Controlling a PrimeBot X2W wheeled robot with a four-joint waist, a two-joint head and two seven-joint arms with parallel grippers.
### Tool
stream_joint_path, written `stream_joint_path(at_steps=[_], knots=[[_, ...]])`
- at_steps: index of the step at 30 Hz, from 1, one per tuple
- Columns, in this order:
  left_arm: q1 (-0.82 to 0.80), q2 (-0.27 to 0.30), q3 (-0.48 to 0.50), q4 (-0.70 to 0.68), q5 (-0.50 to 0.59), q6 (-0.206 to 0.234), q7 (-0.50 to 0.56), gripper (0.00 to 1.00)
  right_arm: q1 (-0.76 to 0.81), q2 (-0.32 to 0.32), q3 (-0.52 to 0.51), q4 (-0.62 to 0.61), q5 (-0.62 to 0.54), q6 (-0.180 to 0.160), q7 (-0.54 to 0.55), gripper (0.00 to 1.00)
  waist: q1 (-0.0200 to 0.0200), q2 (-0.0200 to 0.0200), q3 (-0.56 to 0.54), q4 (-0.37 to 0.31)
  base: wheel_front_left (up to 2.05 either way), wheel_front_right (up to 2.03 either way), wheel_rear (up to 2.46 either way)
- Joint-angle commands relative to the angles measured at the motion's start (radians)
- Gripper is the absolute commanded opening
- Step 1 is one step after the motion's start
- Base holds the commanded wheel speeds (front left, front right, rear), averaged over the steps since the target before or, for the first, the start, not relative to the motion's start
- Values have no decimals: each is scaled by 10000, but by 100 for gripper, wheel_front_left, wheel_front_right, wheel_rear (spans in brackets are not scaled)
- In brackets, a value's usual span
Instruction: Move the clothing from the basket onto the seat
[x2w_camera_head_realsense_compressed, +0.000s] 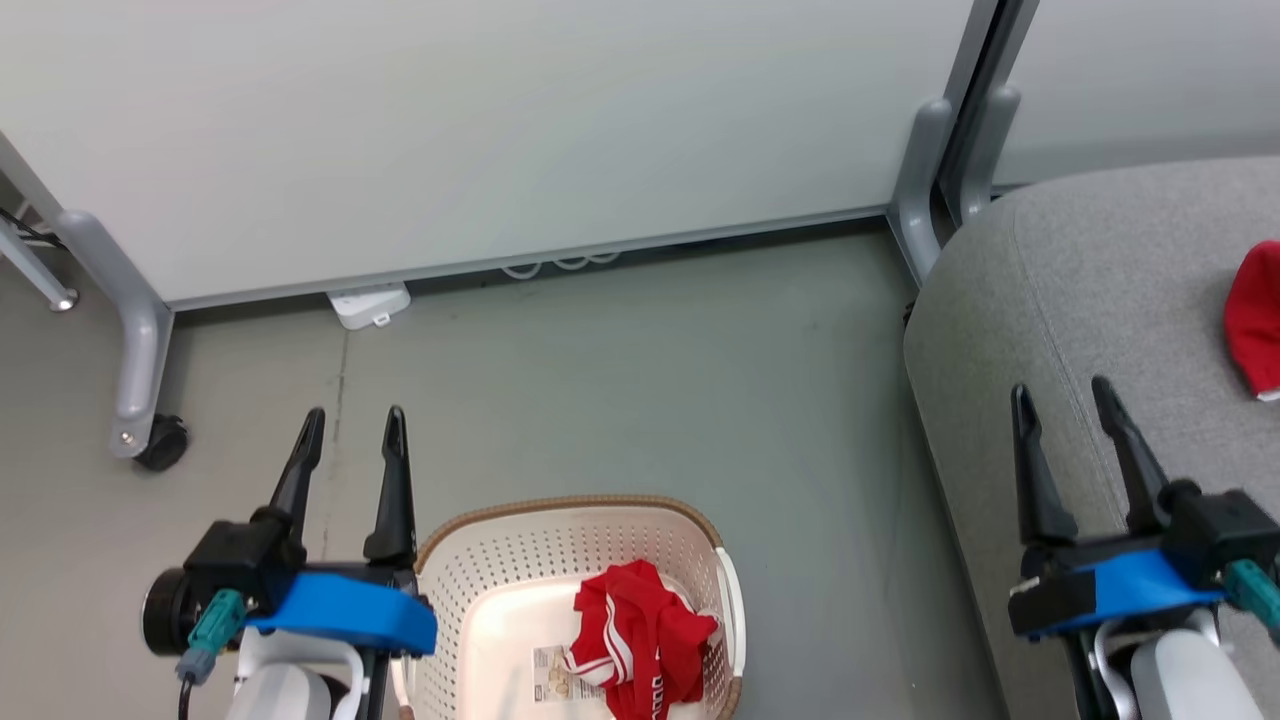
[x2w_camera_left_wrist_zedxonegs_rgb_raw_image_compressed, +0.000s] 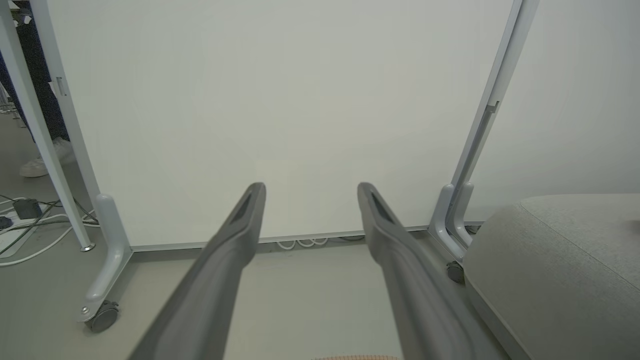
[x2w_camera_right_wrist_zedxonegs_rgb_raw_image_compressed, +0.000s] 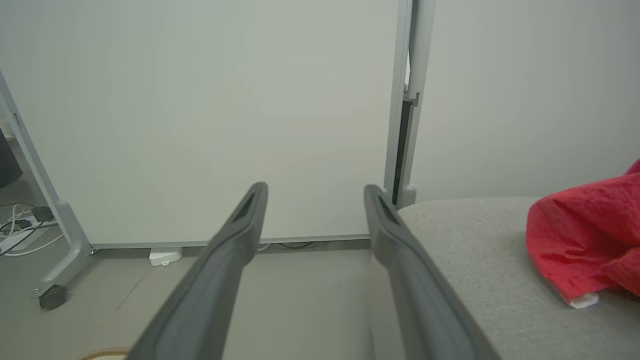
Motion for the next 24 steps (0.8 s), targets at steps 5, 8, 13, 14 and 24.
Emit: stream_joint_path(at_steps=[5,8,13,14,24], knots=[[679,-250,522,115,366,-361,-33,100,807,194,-156,63,63,-10,-6,100,2,0,-512,128,0,0,0],[930,-330,752,189,534,-517,-33,100,1072,285,-227,92,57,-10,-6,100,2,0,-685,127,0,0,0],[1197,-497,1014,259,735,-698,-33,100,1313,345,-269,137,5,-10,-6,100,2,0,-857,126,0,0,0],[1223,-521,1055,279,782,-730,-33,100,1341,354,-263,143,-8,-10,-6,100,2,0,-880,126,0,0,0],[1301,-647,1315,425,1026,-970,-33,100,1328,361,-171,201,4,-10,-6,100,2,0,-979,108,0,0,0]])
